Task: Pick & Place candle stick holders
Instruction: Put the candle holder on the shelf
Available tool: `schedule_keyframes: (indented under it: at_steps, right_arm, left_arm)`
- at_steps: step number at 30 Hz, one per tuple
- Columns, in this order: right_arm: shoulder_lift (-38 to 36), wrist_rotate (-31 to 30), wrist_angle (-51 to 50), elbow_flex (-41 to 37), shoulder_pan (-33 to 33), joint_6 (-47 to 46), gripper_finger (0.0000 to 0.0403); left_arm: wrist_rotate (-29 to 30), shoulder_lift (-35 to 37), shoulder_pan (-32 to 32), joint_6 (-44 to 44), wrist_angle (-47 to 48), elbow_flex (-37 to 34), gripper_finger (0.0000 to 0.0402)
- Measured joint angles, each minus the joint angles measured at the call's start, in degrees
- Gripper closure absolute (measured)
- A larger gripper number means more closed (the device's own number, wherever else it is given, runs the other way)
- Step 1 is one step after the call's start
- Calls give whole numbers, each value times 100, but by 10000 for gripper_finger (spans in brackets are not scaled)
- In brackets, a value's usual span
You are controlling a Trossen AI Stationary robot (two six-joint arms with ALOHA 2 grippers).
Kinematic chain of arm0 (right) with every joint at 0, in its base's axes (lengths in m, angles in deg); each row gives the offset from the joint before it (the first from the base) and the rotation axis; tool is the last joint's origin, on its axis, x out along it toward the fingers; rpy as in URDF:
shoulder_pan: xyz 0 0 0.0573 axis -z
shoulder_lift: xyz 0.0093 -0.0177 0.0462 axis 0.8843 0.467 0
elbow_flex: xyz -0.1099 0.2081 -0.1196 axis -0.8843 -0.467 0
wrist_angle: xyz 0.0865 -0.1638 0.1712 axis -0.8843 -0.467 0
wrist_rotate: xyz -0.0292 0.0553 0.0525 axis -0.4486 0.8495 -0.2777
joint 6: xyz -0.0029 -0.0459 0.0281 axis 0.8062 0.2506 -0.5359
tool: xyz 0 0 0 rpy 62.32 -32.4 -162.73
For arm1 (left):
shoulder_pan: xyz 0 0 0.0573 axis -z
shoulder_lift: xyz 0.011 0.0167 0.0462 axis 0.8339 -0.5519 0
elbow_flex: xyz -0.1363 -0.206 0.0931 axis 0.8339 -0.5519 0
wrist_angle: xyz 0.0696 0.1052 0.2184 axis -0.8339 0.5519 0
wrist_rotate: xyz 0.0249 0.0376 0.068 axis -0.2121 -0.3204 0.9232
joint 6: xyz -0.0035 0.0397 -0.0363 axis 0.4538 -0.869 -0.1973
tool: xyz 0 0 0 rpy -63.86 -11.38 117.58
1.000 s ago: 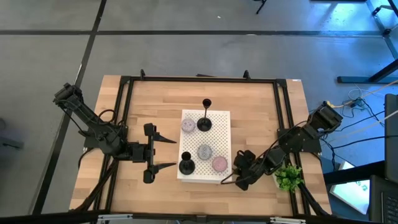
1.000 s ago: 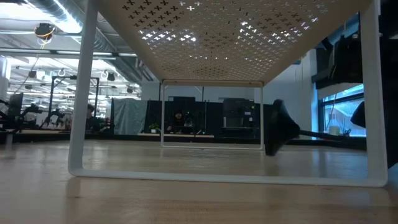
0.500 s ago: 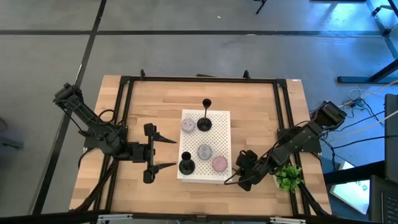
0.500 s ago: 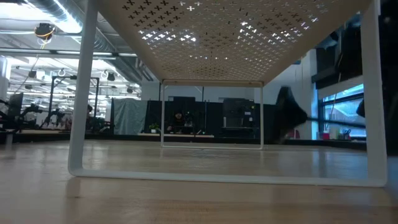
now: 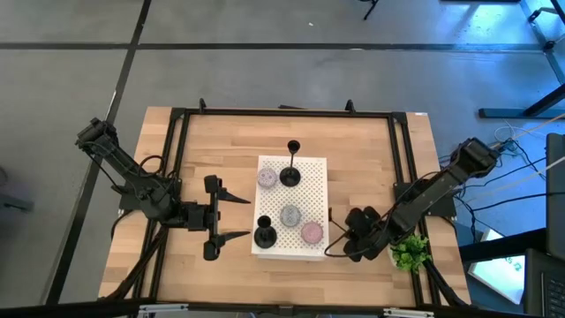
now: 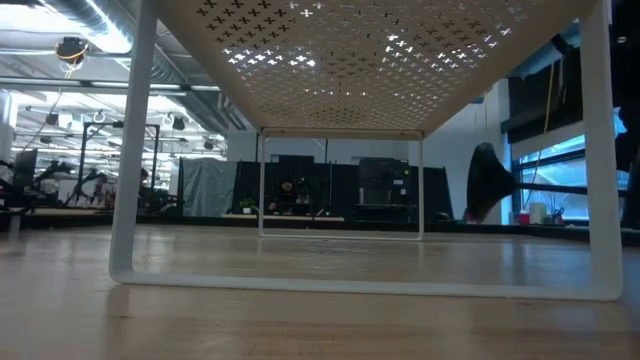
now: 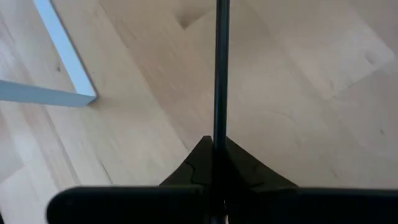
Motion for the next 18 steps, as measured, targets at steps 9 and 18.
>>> schedule_keyframes:
  at_steps: [9, 18]
  right_arm:
    - [-407, -135, -494, 118, -35, -19, 389]
    - [-418, -642, -2593, 1217, -326, -428, 389]
  left_arm:
    - [0, 0, -2, 0, 4, 0, 80]
    - [0, 0, -2, 2, 20, 0, 80]
